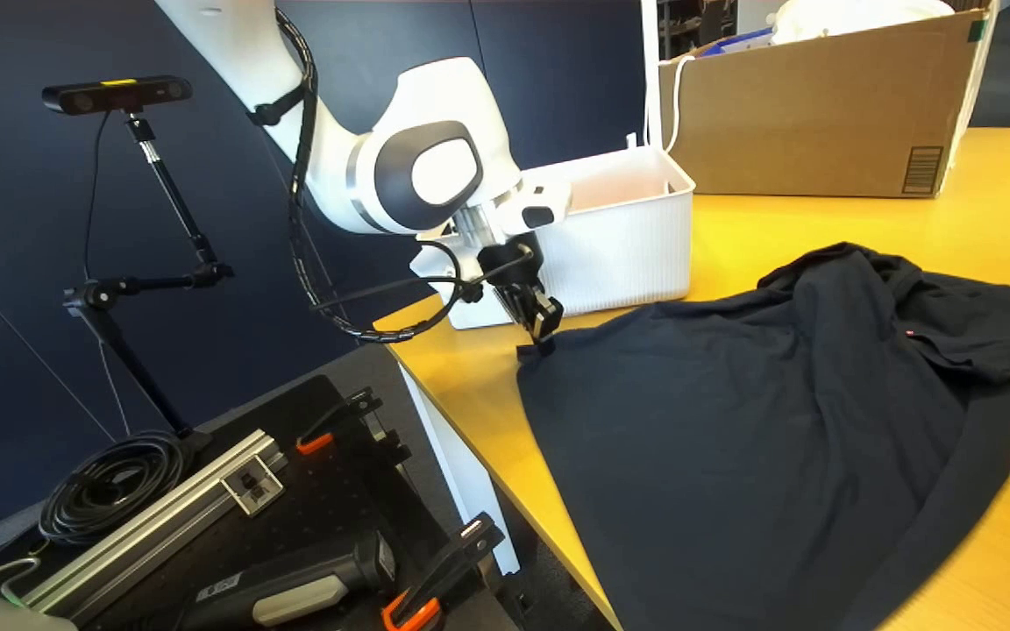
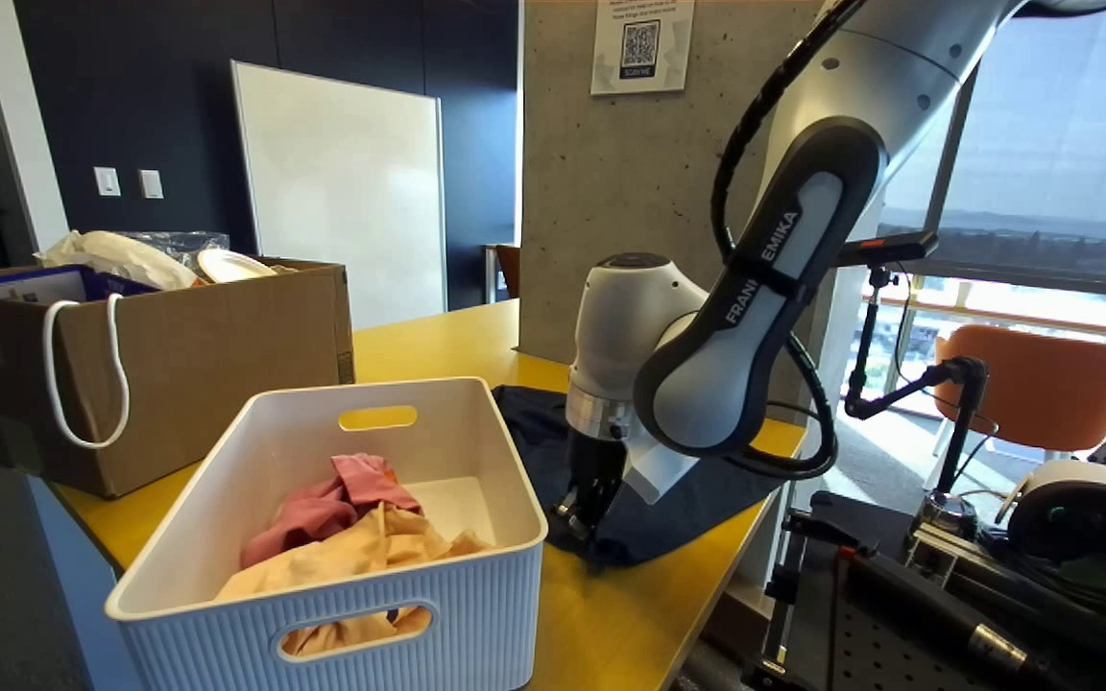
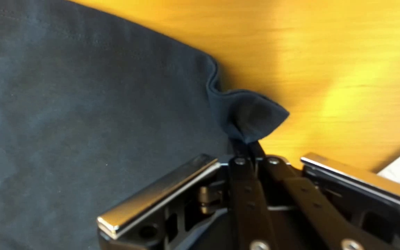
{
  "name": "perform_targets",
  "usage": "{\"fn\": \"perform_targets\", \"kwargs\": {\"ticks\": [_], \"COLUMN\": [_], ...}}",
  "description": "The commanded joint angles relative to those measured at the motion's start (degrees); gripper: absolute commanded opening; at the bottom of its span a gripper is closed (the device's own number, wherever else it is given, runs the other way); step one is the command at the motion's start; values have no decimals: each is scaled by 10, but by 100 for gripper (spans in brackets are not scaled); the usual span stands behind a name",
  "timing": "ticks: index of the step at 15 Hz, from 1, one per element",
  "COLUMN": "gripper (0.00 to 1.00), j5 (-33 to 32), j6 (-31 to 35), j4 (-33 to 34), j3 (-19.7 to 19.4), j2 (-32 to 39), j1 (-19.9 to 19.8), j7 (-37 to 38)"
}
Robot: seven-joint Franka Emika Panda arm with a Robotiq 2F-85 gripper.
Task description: Fold the shirt on the table
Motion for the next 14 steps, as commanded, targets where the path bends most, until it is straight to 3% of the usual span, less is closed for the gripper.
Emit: {"fn": "perform_targets", "kwargs": {"ticks": [1,5,10,14], "gripper": [1,1,1,1], "j5": [28,32,39,18], "j6": [-22,-32,-89,-143], "j4": [-91,-153,-162,-149], "j3": [21,35,62,43], "j2": [-104,-189,-255,-290], "j1": [-14,-16,-32,-69], "j7": [-19,-18,-25,-25]}}
